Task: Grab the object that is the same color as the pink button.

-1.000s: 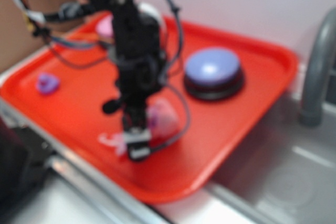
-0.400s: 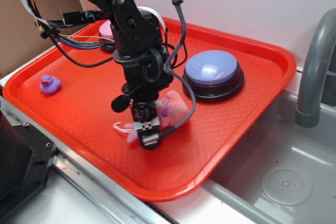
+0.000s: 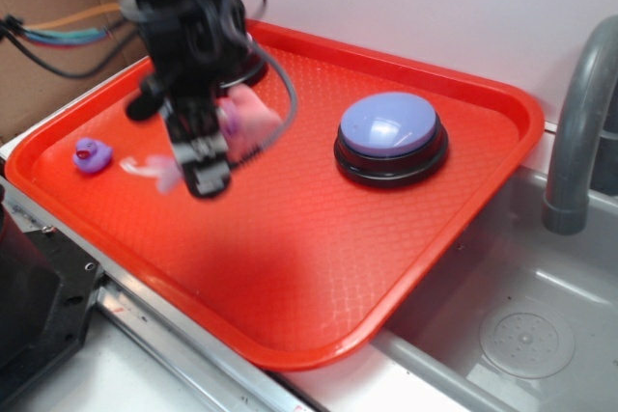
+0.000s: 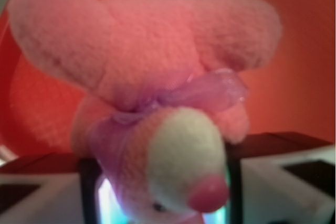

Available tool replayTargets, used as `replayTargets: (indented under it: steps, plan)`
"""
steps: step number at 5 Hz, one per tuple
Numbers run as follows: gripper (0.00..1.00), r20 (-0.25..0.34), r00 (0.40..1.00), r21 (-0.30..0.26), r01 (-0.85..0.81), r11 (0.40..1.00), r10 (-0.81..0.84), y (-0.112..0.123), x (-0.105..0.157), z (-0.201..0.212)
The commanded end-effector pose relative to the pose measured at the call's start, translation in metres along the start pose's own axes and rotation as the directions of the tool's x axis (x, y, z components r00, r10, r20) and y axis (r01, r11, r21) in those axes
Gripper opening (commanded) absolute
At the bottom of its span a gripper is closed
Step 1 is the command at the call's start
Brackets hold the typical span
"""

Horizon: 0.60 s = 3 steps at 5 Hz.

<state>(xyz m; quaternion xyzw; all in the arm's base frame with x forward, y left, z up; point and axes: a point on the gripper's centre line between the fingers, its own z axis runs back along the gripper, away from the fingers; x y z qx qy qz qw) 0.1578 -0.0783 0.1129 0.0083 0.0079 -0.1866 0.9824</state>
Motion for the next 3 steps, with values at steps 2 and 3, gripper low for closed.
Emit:
replayTargets:
  steps: [2,3]
  plan:
    - [0.0,-0.022,0.969,0.04,-0.244,0.969,0.245,0.028,-0.047,0.146]
    - [0.0,-0.006,0.983,0.062,-0.184,0.981,0.185,0.023,-0.048,0.147]
